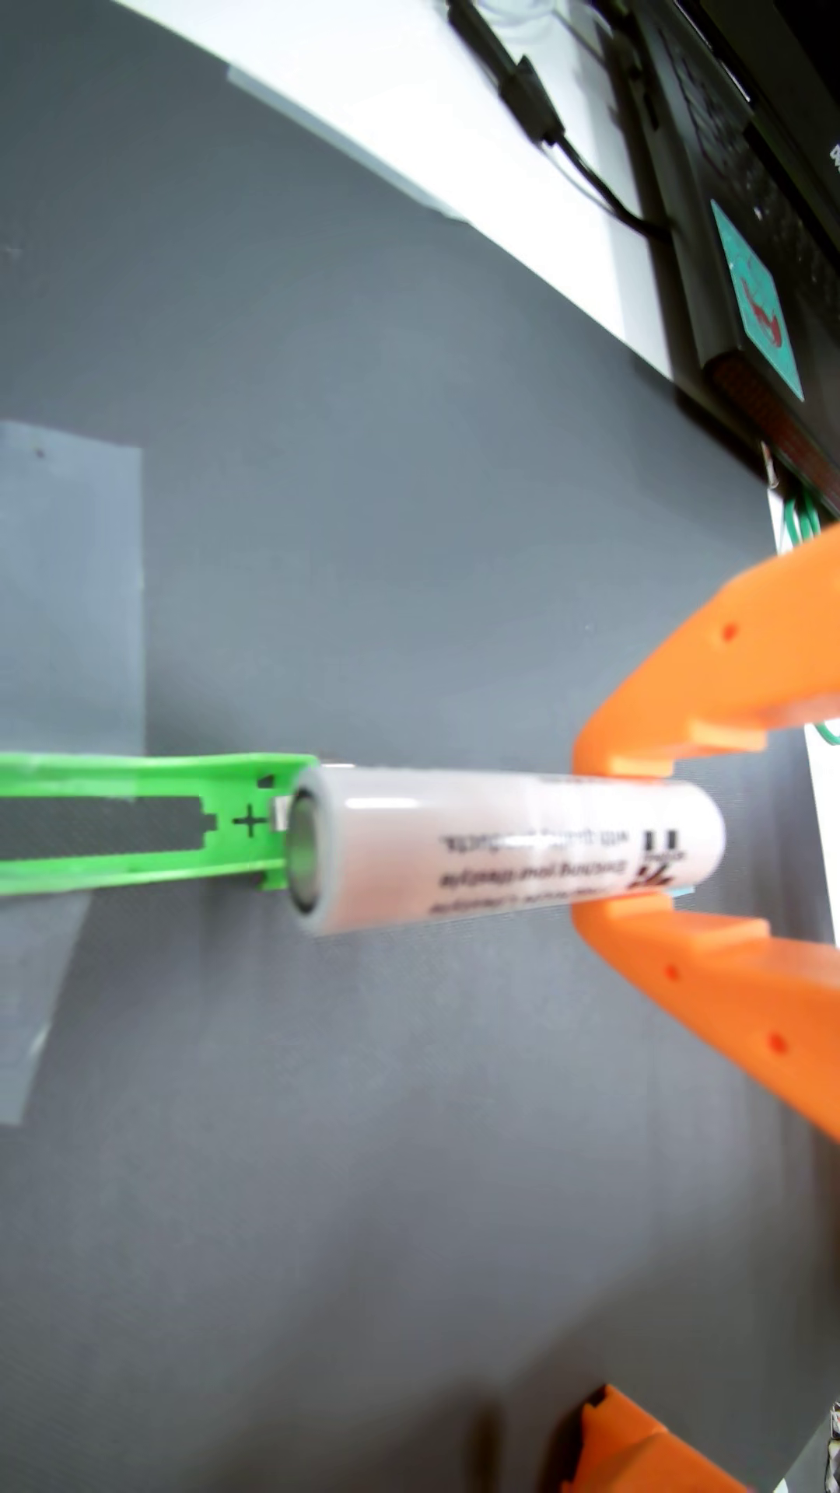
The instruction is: Insert Battery
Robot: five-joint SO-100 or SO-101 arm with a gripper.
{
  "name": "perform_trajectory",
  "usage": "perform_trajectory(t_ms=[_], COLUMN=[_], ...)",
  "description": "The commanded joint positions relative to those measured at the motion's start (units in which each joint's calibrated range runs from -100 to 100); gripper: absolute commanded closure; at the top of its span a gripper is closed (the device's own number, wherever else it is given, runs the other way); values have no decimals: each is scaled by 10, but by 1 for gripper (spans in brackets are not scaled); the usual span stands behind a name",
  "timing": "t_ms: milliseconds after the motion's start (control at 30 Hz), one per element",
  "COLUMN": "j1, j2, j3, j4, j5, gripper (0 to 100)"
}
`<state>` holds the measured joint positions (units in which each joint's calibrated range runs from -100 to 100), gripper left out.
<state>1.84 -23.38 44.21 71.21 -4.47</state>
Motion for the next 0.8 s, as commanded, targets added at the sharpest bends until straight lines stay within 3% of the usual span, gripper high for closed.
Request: perform_trajectory(t_ms=[0, 233, 767], j1=[-39, -114, -118], j2=[-8, -8, -8], j3=[-7, 0, 68], j4=[-3, -4, -130], j5=[-15, -34, -34], gripper=[99, 99, 99])
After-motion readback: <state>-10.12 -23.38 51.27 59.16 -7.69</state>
